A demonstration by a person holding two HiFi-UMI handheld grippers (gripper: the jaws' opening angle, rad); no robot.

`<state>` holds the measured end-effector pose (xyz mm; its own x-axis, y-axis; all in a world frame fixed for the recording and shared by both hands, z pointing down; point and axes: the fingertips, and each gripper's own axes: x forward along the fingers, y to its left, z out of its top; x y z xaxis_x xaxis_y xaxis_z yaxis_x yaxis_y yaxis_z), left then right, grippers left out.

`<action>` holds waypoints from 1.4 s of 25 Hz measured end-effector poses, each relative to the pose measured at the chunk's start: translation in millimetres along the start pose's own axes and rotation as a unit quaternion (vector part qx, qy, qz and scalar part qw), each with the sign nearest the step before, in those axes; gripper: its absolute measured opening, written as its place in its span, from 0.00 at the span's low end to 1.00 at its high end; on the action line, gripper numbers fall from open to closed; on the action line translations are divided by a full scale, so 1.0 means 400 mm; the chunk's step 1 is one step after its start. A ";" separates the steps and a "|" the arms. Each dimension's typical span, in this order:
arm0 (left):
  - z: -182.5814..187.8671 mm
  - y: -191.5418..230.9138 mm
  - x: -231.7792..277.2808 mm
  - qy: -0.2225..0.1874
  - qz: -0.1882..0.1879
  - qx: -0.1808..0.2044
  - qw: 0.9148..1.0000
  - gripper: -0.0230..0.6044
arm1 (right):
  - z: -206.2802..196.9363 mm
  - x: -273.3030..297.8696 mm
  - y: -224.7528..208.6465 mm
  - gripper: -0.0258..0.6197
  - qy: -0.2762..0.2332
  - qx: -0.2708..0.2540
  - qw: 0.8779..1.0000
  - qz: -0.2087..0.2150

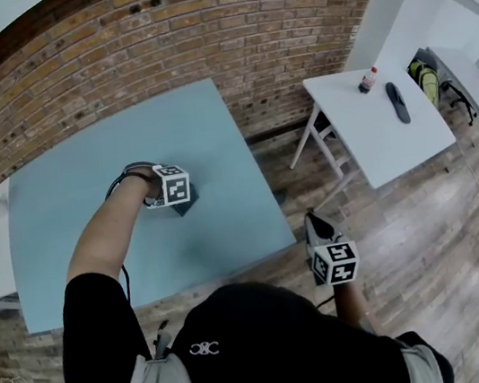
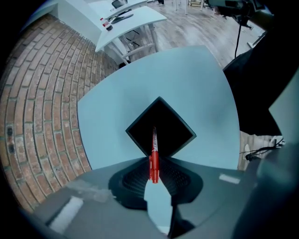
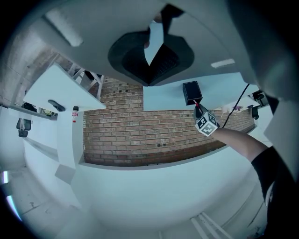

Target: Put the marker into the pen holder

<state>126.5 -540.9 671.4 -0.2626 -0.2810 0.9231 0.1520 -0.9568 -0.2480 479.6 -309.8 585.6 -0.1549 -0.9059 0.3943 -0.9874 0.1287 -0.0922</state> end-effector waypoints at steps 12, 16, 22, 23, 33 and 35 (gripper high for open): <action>-0.014 -0.011 -0.024 -0.055 -0.027 -0.062 0.996 0.24 | 0.009 0.044 0.031 0.05 0.004 -0.008 1.000 0.027; -0.026 -0.025 -0.068 -0.122 -0.026 -0.114 0.986 0.24 | 0.019 0.073 0.066 0.05 0.006 -0.018 0.999 0.051; -0.057 -0.056 -0.149 -0.265 0.017 -0.215 0.940 0.12 | 0.046 0.121 0.140 0.05 0.004 -0.042 0.994 0.096; -0.063 -0.066 -0.159 -0.285 0.029 -0.229 0.930 0.09 | 0.050 0.127 0.154 0.05 0.005 -0.047 0.994 0.103; -0.115 -0.197 -0.234 -0.401 0.107 -0.346 0.841 0.04 | 0.089 0.179 0.276 0.05 0.005 -0.084 0.983 0.165; -0.121 -0.227 -0.250 -0.420 0.098 -0.381 0.818 0.04 | 0.093 0.183 0.300 0.05 0.007 -0.089 0.980 0.177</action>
<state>92.7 -429.5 587.3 0.4921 -0.5896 0.6405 -0.6095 -0.7587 -0.2301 351.0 -375.7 569.5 -0.4886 -0.7862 0.3784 -0.8613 0.5039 -0.0654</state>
